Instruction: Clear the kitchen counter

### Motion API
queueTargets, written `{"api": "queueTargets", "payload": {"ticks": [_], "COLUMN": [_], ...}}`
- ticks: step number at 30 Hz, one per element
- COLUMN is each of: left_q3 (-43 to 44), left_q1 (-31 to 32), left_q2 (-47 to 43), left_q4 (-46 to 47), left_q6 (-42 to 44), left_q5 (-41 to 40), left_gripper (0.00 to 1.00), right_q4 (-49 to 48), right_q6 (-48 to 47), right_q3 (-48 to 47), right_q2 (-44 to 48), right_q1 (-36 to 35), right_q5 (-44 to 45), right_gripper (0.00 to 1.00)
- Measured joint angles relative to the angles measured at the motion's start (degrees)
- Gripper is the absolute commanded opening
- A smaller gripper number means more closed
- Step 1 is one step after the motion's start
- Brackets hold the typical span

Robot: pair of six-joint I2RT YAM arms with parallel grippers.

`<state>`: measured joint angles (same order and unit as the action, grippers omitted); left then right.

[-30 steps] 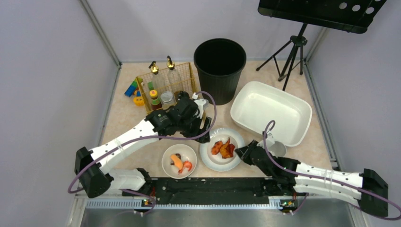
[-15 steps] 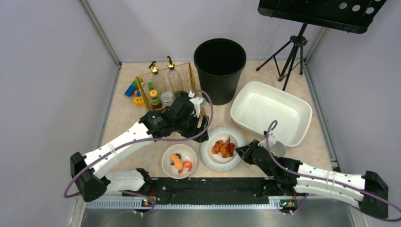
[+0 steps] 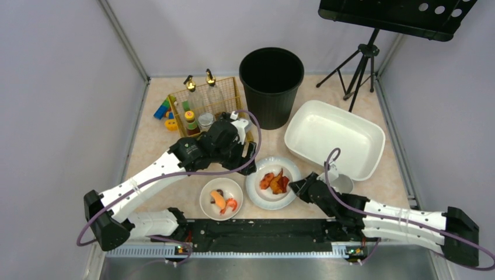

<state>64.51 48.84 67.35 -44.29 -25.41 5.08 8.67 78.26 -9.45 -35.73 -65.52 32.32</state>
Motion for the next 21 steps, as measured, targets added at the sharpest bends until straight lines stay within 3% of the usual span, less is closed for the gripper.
{"api": "queueTargets", "payload": {"ticks": [13,21], "left_q3": [-0.02,-0.15], "left_q1": [0.00,0.00], "left_q2": [-0.02,-0.02], "left_q4": [0.00,0.00], "left_q6": [-0.02,-0.02], "left_q5": [-0.07,-0.24], "left_gripper": [0.79,0.79], "right_q4": [-12.68,-15.15], "right_q6": [5.16,7.50], "right_q3": [3.50,4.96], "right_q2": [-9.38,-10.60], "right_q1": [0.00,0.00], "right_q5": [-1.81,-2.40], "right_gripper": [0.00,0.00]}}
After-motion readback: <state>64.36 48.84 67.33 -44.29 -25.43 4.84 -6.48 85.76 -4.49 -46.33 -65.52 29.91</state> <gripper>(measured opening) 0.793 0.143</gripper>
